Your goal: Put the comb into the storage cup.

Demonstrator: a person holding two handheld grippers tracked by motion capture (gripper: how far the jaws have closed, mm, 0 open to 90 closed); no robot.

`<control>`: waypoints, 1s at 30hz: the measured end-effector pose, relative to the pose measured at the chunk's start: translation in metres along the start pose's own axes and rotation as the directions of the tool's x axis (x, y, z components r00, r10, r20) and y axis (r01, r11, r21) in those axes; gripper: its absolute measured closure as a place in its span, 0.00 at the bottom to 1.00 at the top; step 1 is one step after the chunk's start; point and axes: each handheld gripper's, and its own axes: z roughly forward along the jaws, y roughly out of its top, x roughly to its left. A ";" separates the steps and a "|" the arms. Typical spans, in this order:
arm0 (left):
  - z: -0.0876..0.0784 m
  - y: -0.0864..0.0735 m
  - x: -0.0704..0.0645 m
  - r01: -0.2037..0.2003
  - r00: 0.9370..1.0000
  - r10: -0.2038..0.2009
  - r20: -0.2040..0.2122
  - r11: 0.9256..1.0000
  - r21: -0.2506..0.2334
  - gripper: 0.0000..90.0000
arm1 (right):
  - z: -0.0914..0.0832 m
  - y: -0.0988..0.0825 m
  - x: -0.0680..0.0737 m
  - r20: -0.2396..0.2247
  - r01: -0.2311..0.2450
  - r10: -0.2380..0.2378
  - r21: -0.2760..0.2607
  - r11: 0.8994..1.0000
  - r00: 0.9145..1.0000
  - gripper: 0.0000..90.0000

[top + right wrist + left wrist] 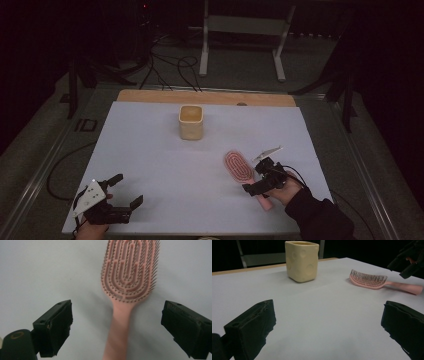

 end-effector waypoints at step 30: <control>0.000 0.000 0.001 0.005 1.000 -0.005 -0.002 1.000 0.001 0.00 | 0.026 0.008 0.001 0.068 -0.095 0.083 0.193 0.977 0.994 0.63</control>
